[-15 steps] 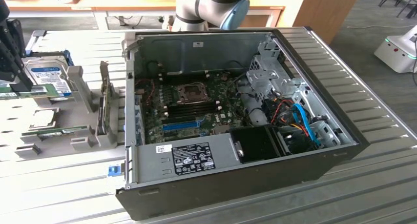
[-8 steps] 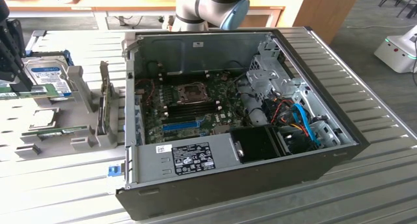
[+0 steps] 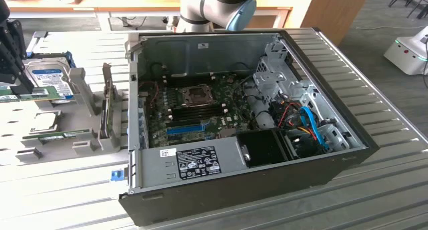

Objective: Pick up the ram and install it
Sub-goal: 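Pick up the ram and move it above insertion slot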

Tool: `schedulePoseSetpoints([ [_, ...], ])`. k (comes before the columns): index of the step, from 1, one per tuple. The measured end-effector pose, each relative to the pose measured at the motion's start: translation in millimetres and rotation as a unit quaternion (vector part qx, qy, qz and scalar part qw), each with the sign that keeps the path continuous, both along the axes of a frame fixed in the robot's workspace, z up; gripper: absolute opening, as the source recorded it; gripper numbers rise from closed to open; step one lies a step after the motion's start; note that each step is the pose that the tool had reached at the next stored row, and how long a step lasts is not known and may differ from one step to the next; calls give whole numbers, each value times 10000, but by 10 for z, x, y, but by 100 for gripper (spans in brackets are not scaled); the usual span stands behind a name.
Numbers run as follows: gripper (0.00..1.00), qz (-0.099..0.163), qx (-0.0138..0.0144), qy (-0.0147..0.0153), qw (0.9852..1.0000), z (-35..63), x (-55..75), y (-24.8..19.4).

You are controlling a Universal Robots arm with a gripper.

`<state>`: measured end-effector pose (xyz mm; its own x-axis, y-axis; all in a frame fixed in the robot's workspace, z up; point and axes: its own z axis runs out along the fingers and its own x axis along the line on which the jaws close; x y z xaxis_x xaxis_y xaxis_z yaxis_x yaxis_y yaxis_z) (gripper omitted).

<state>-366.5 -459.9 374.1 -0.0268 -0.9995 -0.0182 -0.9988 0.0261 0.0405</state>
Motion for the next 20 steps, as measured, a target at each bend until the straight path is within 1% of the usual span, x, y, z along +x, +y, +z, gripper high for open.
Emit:
schedulePoseSetpoints([
  [5, 12, 1, 0, -1, 10000, -1, 2, 0],
  [8, 12, 1, 0, 0, 10000, 0, 27, 0],
  [16, 12, 0, 0, 0, 10000, 0, 142, 0],
  [20, 12, 1, 0, -1, 10000, 0, 222, 0],
])
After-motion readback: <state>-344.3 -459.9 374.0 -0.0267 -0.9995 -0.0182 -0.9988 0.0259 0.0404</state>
